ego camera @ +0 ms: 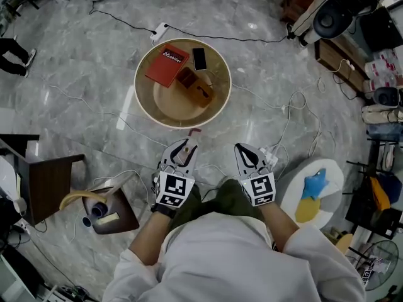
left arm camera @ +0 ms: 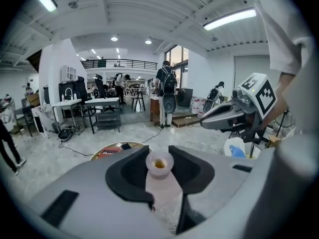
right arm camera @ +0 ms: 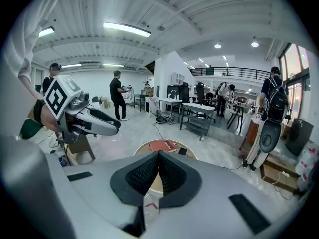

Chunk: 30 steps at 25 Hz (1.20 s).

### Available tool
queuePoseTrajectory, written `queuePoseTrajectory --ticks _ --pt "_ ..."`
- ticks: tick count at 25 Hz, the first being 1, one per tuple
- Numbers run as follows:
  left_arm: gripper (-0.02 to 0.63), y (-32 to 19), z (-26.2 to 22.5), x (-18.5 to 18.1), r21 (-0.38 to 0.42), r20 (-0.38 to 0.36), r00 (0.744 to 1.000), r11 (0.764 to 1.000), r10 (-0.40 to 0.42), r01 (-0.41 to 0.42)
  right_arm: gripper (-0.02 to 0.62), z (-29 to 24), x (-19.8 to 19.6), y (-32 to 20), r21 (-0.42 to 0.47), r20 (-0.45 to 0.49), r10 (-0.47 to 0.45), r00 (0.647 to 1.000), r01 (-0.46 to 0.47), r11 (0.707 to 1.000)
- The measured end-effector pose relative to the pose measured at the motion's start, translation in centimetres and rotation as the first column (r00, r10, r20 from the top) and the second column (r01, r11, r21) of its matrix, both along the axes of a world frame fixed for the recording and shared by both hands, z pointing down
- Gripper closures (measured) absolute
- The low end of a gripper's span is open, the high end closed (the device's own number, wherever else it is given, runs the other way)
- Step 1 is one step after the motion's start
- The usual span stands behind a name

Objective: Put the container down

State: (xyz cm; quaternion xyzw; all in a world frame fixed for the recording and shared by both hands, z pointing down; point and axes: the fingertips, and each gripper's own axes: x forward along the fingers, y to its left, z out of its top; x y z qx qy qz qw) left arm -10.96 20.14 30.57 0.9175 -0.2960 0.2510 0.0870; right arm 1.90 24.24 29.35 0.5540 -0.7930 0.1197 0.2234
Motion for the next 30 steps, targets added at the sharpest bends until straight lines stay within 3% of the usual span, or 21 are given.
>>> queuePoseTrajectory --ticks 6,15,24,30 --pt "0.481 -3.8 1.9 -0.6 -0.017 0.004 1.0 1.0 0.005 -0.005 0.572 1.6 -1.6 -3.5 -0.012 -0.003 -0.016 1.0 0.016 1.0" --pt "0.48 -10.2 4.8 0.9 -0.027 0.027 0.995 0.995 -0.094 0.095 0.572 6.0 -0.2 -10.7 -0.056 0.06 -0.148 0.987 0.151 0.987" --pt "0.48 -18.6 9.8 4.4 -0.031 0.061 0.957 0.958 -0.284 0.286 0.572 9.2 5.2 -20.2 -0.062 0.104 -0.336 0.936 0.343 0.937" --pt "0.48 -23.2 14.8 6.5 -0.048 0.092 0.935 0.936 -0.343 0.349 0.572 13.3 8.0 -24.9 -0.086 0.074 -0.386 0.92 0.391 0.916"
